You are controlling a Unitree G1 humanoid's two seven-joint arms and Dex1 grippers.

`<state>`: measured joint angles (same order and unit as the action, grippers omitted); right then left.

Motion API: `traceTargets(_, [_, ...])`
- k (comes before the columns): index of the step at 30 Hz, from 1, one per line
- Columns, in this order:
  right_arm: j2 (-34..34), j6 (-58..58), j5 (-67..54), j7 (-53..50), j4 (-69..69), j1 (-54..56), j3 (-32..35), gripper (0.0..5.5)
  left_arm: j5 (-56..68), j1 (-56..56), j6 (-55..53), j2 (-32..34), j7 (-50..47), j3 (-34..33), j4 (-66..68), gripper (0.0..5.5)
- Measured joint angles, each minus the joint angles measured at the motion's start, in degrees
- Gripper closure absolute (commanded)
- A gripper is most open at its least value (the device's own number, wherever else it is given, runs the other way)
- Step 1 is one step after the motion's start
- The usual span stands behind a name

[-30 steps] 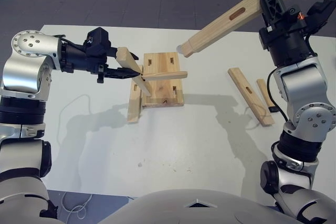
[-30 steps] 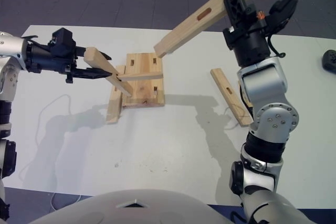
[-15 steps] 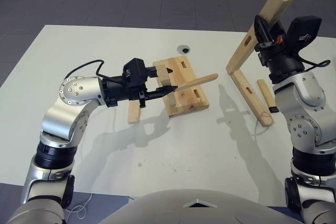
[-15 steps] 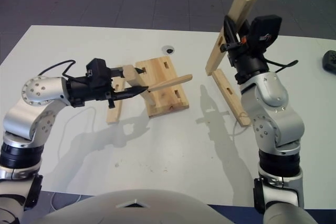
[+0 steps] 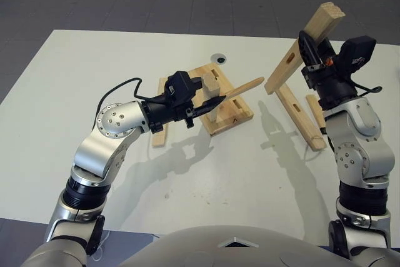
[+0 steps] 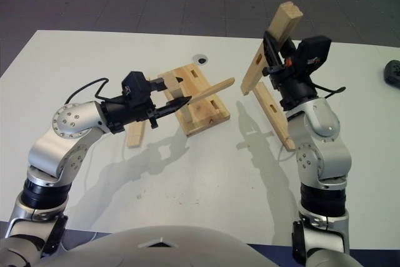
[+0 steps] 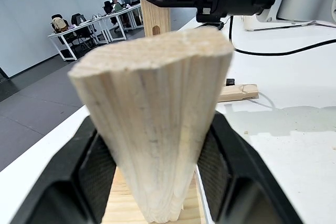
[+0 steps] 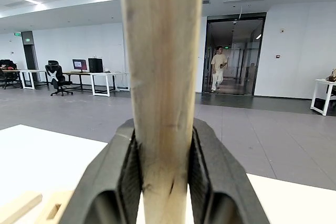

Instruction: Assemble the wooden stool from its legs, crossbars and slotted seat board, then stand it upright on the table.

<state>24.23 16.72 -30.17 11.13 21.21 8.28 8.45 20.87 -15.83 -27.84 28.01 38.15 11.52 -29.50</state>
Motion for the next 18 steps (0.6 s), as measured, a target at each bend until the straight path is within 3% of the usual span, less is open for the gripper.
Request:
traceTargets(6, [-4.3, -4.1, 3.7, 3.5, -2.2, -1.6, -2.8, 4.47, 1.3, 0.5, -0.5, -0.5, -0.7, -0.7, 0.0, 3.45])
traceTargets(18, [-6.5, -7.8, 6.7, 8.8, -6.5, -0.7, -4.5, 4.47, 1.7, 1.1, -0.9, -0.5, -1.2, -0.9, -0.4, 3.46])
